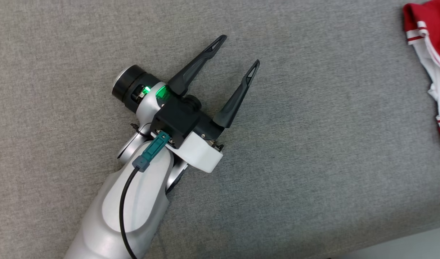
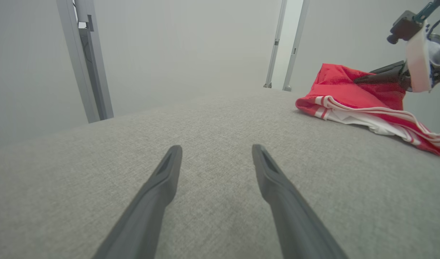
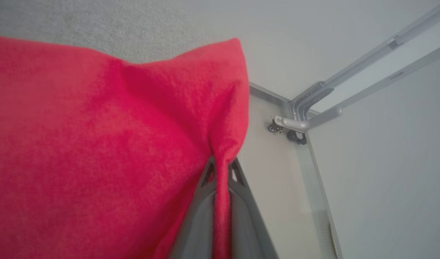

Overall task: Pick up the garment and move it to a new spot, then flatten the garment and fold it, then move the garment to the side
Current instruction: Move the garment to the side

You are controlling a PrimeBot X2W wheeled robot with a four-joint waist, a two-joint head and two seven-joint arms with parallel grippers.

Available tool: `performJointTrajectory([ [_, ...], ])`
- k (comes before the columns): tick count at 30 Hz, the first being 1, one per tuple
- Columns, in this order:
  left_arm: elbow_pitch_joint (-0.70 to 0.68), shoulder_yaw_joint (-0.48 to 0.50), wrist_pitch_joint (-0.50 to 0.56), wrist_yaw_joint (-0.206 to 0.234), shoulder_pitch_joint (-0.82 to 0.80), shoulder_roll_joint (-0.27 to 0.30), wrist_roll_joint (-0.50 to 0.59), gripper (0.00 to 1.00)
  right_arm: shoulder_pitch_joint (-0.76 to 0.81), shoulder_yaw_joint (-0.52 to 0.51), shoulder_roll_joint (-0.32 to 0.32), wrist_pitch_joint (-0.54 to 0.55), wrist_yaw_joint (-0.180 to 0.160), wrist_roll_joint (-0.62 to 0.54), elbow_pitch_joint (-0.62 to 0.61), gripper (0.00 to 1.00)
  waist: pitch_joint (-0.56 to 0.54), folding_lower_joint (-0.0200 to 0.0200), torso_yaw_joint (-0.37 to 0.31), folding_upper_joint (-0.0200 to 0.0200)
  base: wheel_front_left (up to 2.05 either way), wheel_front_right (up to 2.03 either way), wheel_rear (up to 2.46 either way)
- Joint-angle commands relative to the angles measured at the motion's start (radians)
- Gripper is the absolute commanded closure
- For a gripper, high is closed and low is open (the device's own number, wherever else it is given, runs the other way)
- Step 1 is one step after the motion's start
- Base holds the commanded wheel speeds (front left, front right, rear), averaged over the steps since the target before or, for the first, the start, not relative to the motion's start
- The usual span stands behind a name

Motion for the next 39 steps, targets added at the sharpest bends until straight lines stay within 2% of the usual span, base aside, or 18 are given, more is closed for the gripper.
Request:
performJointTrajectory([
  [1, 0.070, 0.012, 0.015, 0.001, 0.021, 0.040, -0.002, 0.00, -0.010, -0.004, -0.002, 0.005, -0.001, 0.011, 0.018, 1.00, 0.023, 0.0000, 0.016, -0.0001, 0.00, 0.00, 0.00],
  [7, 0.083, 0.015, 0.016, 0.008, 0.029, 0.051, -0.015, 0.00, -0.024, -0.012, 0.000, 0.016, -0.001, 0.005, 0.108, 1.00, 0.030, 0.0000, 0.037, -0.0001, 0.00, 0.00, 0.00],
  [8, 0.084, 0.016, 0.016, 0.010, 0.032, 0.052, -0.018, 0.00, -0.031, -0.020, 0.002, 0.013, -0.001, 0.005, 0.123, 0.96, 0.029, 0.0000, 0.039, -0.0001, 0.00, 0.00, 0.00],
  [9, 0.085, 0.019, 0.016, 0.012, 0.034, 0.053, -0.019, 0.00, -0.036, -0.029, 0.005, 0.010, -0.001, 0.009, 0.139, 0.60, 0.027, 0.0000, 0.041, -0.0001, 0.00, 0.00, 0.00],
  [10, 0.085, 0.022, 0.016, 0.014, 0.037, 0.055, -0.018, 0.00, -0.041, -0.035, 0.006, 0.007, -0.001, 0.005, 0.154, 0.20, 0.025, 0.0000, 0.042, -0.0001, 0.00, 0.00, 0.00],
  [11, 0.085, 0.025, 0.016, 0.015, 0.038, 0.057, -0.019, 0.00, -0.045, -0.038, 0.010, 0.004, -0.001, -0.005, 0.167, 0.00, 0.021, 0.0000, 0.044, -0.0001, 0.00, 0.00, 0.00],
  [18, 0.073, 0.022, 0.015, 0.019, 0.062, 0.041, -0.035, 0.00, -0.069, -0.040, 0.036, -0.015, -0.001, -0.068, 0.205, 0.00, -0.051, 0.0000, 0.055, -0.0001, 0.00, 0.00, 0.00],
  [24, 0.052, 0.030, 0.009, 0.030, 0.085, 0.022, -0.059, 0.00, -0.070, -0.037, 0.080, -0.019, -0.001, -0.114, 0.164, 0.00, -0.141, 0.0000, 0.068, -0.0001, 0.00, 0.00, 0.00],
  [31, 0.030, 0.074, 0.008, 0.062, 0.167, 0.016, -0.094, 0.00, -0.002, -0.079, 0.142, -0.019, -0.001, -0.143, 0.003, 0.00, -0.281, 0.0000, 0.097, -0.0001, 0.00, 0.00, 0.00],
  [39, 0.013, 0.154, 0.008, 0.083, 0.288, 0.024, -0.101, 0.00, 0.153, -0.131, 0.253, -0.018, -0.001, -0.176, -0.173, 0.00, -0.417, 0.0000, 0.136, -0.0001, 0.00, 0.00, 0.00],
])
